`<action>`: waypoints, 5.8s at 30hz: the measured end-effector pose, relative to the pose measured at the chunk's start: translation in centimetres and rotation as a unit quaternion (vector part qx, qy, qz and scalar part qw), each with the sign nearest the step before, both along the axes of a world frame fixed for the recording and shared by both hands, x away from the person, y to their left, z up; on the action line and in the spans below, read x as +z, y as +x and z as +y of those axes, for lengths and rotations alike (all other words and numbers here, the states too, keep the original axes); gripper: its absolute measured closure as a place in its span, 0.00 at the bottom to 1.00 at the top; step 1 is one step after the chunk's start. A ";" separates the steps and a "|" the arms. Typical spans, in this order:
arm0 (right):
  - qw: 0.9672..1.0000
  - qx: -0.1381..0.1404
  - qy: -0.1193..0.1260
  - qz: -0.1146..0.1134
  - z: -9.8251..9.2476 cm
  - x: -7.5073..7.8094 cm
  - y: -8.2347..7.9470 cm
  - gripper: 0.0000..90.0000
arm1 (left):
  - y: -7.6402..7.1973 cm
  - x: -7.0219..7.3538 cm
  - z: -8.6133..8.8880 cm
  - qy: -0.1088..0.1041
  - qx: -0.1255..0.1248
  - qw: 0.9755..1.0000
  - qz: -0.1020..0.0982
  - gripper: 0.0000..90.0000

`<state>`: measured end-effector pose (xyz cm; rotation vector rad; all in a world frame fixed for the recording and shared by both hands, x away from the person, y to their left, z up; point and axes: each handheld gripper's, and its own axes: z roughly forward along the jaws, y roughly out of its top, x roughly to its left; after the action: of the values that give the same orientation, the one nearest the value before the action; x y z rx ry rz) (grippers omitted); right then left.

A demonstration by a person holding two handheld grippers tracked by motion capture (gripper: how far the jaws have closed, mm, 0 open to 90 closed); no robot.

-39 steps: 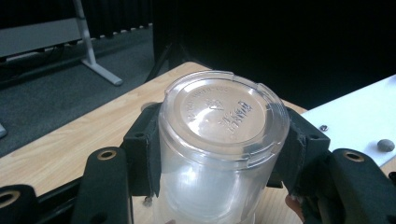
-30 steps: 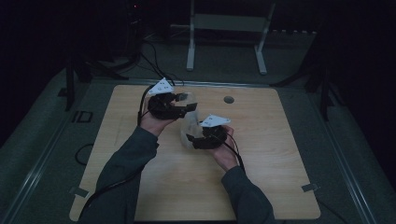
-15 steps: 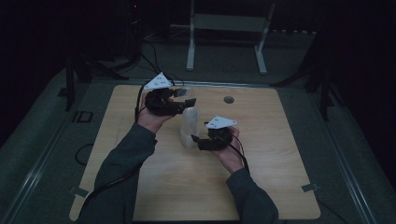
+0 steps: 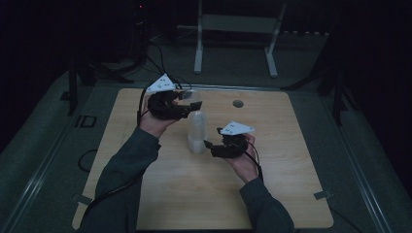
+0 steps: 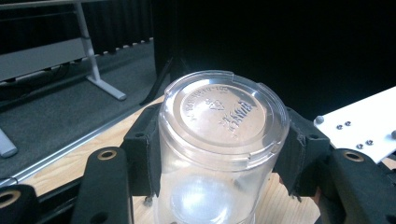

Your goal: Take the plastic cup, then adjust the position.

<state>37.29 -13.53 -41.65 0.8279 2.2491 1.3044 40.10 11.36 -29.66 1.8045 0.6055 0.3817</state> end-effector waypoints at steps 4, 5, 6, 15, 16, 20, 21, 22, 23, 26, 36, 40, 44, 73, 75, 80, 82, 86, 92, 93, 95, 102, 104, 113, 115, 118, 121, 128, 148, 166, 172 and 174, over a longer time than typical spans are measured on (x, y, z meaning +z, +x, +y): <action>1.000 -0.001 0.000 0.003 -0.3 -0.1 -0.2 0.33 | -0.4 0.3 0.5 -0.003 0.001 1.000 -0.004 0.46; 1.000 0.000 -0.002 0.003 -0.3 -0.1 -0.3 0.33 | -0.5 0.3 0.6 -0.005 0.001 1.000 -0.005 0.46; 1.000 0.000 -0.004 0.001 -0.4 -0.2 -0.4 0.33 | -0.5 0.4 0.8 -0.005 0.001 1.000 -0.006 0.46; 1.000 -0.004 -0.011 0.000 -1.1 -0.6 -0.9 0.32 | -0.8 0.8 1.7 0.000 0.004 1.000 -0.006 0.46; 1.000 -0.004 -0.011 0.000 -1.1 -0.6 -0.9 0.32 | -0.8 0.8 1.7 0.000 0.004 1.000 -0.006 0.46; 1.000 -0.005 -0.011 -0.003 -1.7 -0.6 -1.1 0.32 | -1.1 0.9 2.3 0.000 0.008 1.000 -0.009 0.46; 1.000 -0.005 -0.013 -0.004 -1.7 -0.6 -1.2 0.32 | -1.1 0.9 2.3 0.000 0.008 1.000 -0.009 0.46; 1.000 -0.004 -0.013 -0.003 -1.8 -0.6 -1.2 0.32 | -1.3 0.9 2.5 0.000 0.008 1.000 -0.010 0.46; 1.000 -0.004 -0.013 -0.003 -1.8 -0.6 -1.2 0.32 | -1.3 0.9 2.5 0.000 0.008 1.000 -0.010 0.46; 1.000 -0.004 -0.012 -0.002 -2.0 -0.7 -1.5 0.32 | -1.7 0.8 2.9 -0.001 0.008 1.000 -0.012 0.46; 1.000 0.004 -0.006 -0.004 -2.1 -1.0 -2.0 0.32 | -2.7 0.5 4.0 -0.013 0.004 1.000 -0.015 0.46; 1.000 0.009 -0.004 -0.006 -1.9 -0.9 -2.2 0.32 | -3.1 0.0 4.6 -0.023 0.001 1.000 -0.012 0.46; 1.000 0.012 0.000 -0.004 -1.9 -0.9 -2.2 0.32 | -3.4 -0.7 5.0 -0.026 0.001 1.000 -0.009 0.46; 0.999 0.025 0.021 0.000 -2.2 -1.0 -2.4 0.32 | -4.5 -4.2 5.2 -0.040 -0.024 0.999 0.001 0.46; 0.999 0.026 0.023 0.001 -2.2 -0.9 -2.4 0.32 | -4.5 -4.5 5.2 -0.043 -0.025 0.999 0.003 0.46; 0.999 0.027 0.024 -0.002 -2.1 -0.7 -2.4 0.32 | -4.6 -5.1 5.2 -0.049 -0.026 0.998 0.008 0.46; 0.999 0.029 0.025 -0.004 -2.0 -0.6 -2.5 0.32 | -4.7 -5.5 5.3 -0.052 -0.027 0.998 0.010 0.46; 0.999 0.031 0.029 -0.007 -1.9 -0.4 -2.5 0.32 | -4.8 -5.9 5.3 -0.057 -0.029 0.998 0.012 0.46; 0.999 0.033 0.033 -0.010 -1.7 -0.1 -2.6 0.32 | -4.9 -6.3 5.1 -0.061 -0.033 0.997 0.015 0.46; 0.999 0.033 0.033 -0.011 -1.7 -0.1 -2.6 0.32 | -4.9 -6.4 5.1 -0.061 -0.034 0.997 0.015 0.46; 0.999 0.033 0.035 -0.011 -1.6 0.0 -2.6 0.32 | -4.9 -6.6 5.1 -0.064 -0.036 0.997 0.016 0.46; 0.998 0.038 0.036 -0.017 -1.3 0.5 -2.6 0.32 | -4.9 -7.5 5.2 -0.073 -0.043 0.996 0.025 0.46; 0.998 0.039 0.037 -0.019 -1.2 0.6 -2.6 0.32 | -5.0 -7.6 5.1 -0.074 -0.045 0.996 0.025 0.46; 0.998 0.044 0.037 -0.023 -0.9 1.0 -2.7 0.32 | -5.1 -8.4 5.2 -0.081 -0.051 0.995 0.026 0.46; 0.998 0.044 0.038 -0.024 -0.8 1.0 -2.7 0.32 | -5.1 -8.5 5.1 -0.082 -0.051 0.995 0.026 0.46; 0.998 0.045 0.039 -0.025 -0.8 1.2 -2.7 0.32 | -5.2 -8.7 5.1 -0.083 -0.053 0.995 0.027 0.46; 0.998 0.047 0.041 -0.026 -0.7 1.3 -2.7 0.32 | -5.2 -8.8 5.0 -0.085 -0.056 0.995 0.026 0.46; 0.997 0.052 0.046 -0.027 -0.5 1.5 -2.8 0.32 | -5.4 -9.1 5.0 -0.091 -0.057 0.994 0.025 0.46; 0.995 0.071 0.062 -0.033 0.2 2.1 -3.3 0.32 | -5.8 -9.5 5.1 -0.114 -0.073 0.990 0.026 0.46; 0.989 0.119 0.082 -0.042 1.4 2.5 -4.2 0.28 | -5.8 -9.6 5.4 -0.150 -0.093 0.984 0.030 0.46; 0.987 0.125 0.090 -0.042 1.8 2.5 -4.3 0.27 | -5.8 -9.7 5.3 -0.159 -0.100 0.982 0.033 0.46; 0.986 0.129 0.094 -0.042 2.0 2.5 -4.3 0.26 | -5.8 -9.7 5.3 -0.163 -0.104 0.981 0.034 0.46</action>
<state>32.96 -11.58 -39.18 0.5415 2.2478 1.6588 34.29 16.69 -39.33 1.5505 0.4891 0.0738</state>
